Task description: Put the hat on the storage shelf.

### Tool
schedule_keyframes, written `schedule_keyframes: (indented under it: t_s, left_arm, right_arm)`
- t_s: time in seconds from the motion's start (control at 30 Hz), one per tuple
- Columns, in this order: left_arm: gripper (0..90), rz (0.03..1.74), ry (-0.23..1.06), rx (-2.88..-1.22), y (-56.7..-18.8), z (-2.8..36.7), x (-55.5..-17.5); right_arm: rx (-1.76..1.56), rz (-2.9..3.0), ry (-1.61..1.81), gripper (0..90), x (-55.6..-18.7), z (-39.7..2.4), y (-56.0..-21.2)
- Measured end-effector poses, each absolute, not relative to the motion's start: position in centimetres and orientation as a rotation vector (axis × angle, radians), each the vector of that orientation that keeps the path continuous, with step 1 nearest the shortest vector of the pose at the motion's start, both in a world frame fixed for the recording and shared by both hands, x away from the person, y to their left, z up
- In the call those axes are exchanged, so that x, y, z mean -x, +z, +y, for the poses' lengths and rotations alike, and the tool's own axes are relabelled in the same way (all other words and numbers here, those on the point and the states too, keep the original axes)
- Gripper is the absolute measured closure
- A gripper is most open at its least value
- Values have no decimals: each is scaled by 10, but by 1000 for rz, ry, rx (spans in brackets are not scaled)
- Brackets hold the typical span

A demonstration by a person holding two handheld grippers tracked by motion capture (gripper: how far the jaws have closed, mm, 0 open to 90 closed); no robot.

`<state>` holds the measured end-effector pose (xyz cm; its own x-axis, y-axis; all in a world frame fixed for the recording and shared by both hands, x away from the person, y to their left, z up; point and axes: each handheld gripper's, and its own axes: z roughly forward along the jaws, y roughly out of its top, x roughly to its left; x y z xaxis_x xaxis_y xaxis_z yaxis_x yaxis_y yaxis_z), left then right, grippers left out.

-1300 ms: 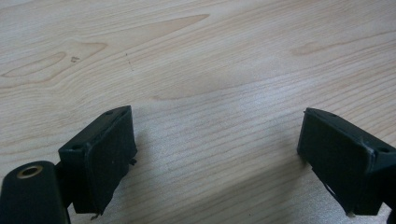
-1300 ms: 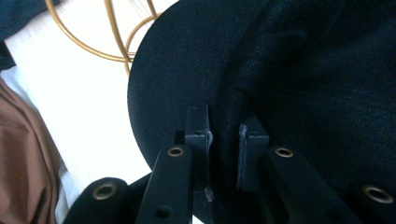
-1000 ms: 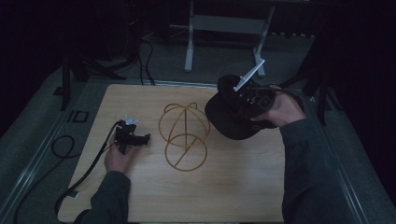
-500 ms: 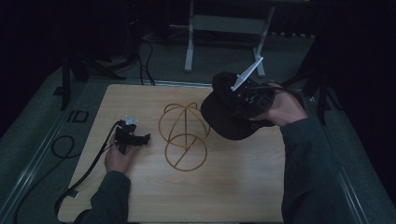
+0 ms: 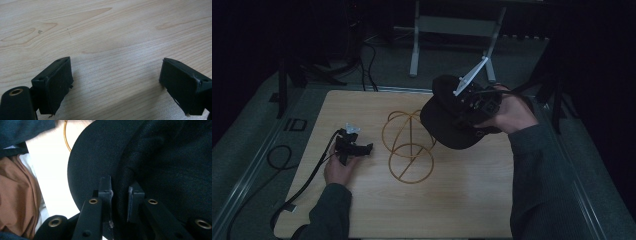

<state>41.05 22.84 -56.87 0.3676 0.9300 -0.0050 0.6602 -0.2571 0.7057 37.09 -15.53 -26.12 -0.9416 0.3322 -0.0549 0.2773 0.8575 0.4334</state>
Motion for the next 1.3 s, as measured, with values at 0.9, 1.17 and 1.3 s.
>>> schedule_keyframes:
  t_s: [0.9, 1.17, 1.3]
  left_arm:
    - [109, 1370, 561, -2009, -569, 228, -411]
    - [109, 1370, 561, -2009, -569, 228, -411]
    - [109, 1369, 560, -2009, -569, 228, -411]
  right_arm:
    - [-358, 2910, 673, 775, -365, -122, -250]
    - [-334, 2900, 692, 775, -363, -110, -249]
    - [-318, 2904, 669, 775, -363, -103, -251]
